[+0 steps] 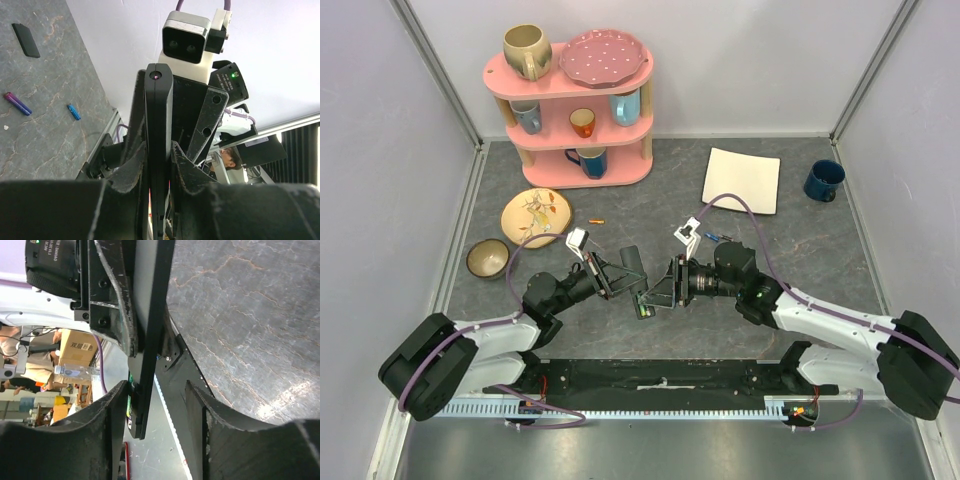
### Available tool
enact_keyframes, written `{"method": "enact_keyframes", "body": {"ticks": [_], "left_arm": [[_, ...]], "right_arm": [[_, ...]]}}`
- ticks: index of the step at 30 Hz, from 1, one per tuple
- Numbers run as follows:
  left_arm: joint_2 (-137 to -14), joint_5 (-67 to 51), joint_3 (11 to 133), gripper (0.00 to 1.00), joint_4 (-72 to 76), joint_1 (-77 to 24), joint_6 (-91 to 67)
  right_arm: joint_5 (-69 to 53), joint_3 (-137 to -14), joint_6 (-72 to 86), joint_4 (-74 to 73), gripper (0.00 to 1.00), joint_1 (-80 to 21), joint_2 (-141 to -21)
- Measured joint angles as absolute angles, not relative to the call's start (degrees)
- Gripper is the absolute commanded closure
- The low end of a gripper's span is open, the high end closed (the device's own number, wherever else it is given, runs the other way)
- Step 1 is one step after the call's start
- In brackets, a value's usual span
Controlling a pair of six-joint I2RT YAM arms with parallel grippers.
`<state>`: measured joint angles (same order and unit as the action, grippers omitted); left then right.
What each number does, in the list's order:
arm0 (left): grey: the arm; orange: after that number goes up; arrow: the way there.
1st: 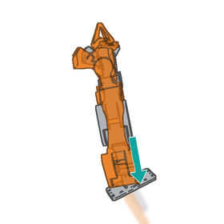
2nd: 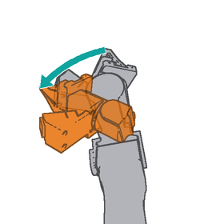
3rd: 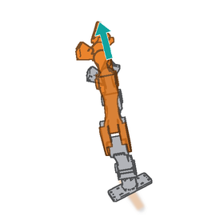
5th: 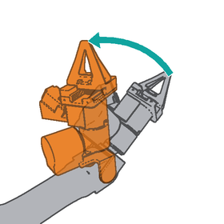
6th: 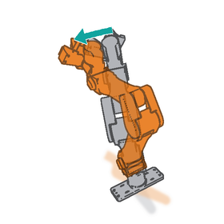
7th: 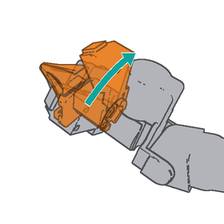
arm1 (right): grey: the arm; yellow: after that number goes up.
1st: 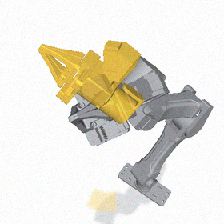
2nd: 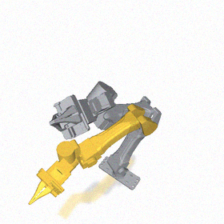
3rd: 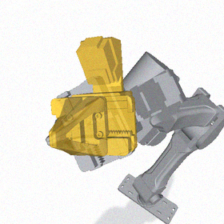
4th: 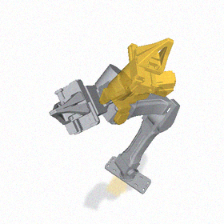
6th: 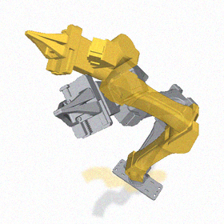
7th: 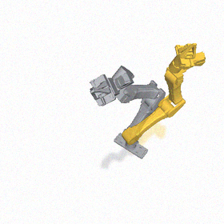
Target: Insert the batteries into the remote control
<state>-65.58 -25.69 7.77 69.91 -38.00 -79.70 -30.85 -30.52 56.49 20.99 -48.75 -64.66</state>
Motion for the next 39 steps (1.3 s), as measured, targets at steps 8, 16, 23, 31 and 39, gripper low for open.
{"method": "enact_keyframes", "body": {"ticks": [8, 16, 23, 31, 39], "left_arm": [[-65.5, -25.7, 7.8, 0.98, 69.9, -38.0, -79.7], [-63.9, -25.7, 7.0, 0.98, 68.8, -37.1, -79.6], [-55.7, -25.6, 4.7, 0.98, 61.8, -36.5, -78.1], [-51.5, -26.1, 3.1, 0.98, 58.5, -36.3, -77.4], [-45.0, -26.2, 3.0, 0.98, 55.4, -35.8, -77.0]], "right_arm": [[-30.2, -33.9, 54.3, 12.8, 0.3, -46.2, -60.3], [-14.0, -48.1, 39.4, -9.9, 0.32, -40.3, -52.4], [17.0, -45.3, 33.0, -25.5, 0.27, -37.1, -58.7], [22.2, -43.3, 31.2, -29.6, 0.29, -26.3, -68.9], [19.0, -47.9, 28.6, -26.3, 0.3, -19.6, -84.1]]}}
